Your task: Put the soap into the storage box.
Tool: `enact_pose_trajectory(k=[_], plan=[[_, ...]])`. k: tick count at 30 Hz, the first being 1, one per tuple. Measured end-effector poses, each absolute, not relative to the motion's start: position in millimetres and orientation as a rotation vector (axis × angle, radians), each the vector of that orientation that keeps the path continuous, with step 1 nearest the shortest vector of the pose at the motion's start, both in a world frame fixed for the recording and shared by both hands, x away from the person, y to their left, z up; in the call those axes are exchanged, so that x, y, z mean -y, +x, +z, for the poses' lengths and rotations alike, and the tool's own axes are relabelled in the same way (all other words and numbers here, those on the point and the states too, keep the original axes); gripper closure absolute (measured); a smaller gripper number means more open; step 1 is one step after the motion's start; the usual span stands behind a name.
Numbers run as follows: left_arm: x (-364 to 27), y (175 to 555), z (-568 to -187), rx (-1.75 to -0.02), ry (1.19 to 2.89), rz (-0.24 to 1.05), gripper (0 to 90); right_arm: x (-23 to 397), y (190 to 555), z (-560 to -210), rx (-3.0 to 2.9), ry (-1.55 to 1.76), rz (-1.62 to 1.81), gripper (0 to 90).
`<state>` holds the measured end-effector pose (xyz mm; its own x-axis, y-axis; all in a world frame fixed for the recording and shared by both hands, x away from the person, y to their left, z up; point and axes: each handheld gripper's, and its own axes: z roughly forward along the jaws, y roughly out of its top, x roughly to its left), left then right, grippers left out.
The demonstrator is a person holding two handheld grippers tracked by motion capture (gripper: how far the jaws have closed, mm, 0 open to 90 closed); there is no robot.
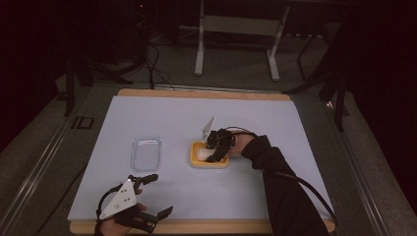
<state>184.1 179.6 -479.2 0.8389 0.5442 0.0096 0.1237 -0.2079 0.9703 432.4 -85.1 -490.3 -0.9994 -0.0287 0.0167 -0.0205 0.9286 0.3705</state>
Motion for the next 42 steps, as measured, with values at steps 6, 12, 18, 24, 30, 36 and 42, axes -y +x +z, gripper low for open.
enact_pose_trajectory(k=[6, 12, 18, 24, 30, 36, 42], plan=[[-179.5, 184.3, -479.4, -0.515, 1.765, 0.415, 1.1, 89.9, 432.3, -476.2, 3.080, 0.041, -0.642, 45.1], [-179.4, 184.5, -479.5, -0.518, 1.763, 0.415, 1.2, 95.7, 431.3, -466.2, 3.087, 0.018, -0.660, 44.9], [-179.4, 185.1, -479.6, -0.521, 1.762, 0.414, 1.2, 105.0, 428.6, -451.2, 3.089, -0.037, -0.683, 42.9], [-179.3, 185.6, -479.9, -0.524, 1.762, 0.410, 1.1, 112.6, 422.9, -441.1, 3.134, -0.132, -0.673, 28.5], [-179.3, 185.9, -480.0, -0.528, 1.762, 0.406, 1.1, 120.6, 417.9, -438.2, 3.154, -0.221, -0.642, 19.1], [-178.9, 186.5, -480.4, -0.532, 1.761, 0.404, 1.1, 132.7, 412.9, -435.9, 3.195, -0.325, -0.686, 15.7], [-178.7, 186.4, -480.6, -0.530, 1.762, 0.405, 1.2, 149.9, 405.0, -428.0, 3.171, -0.525, -0.829, 15.3]])
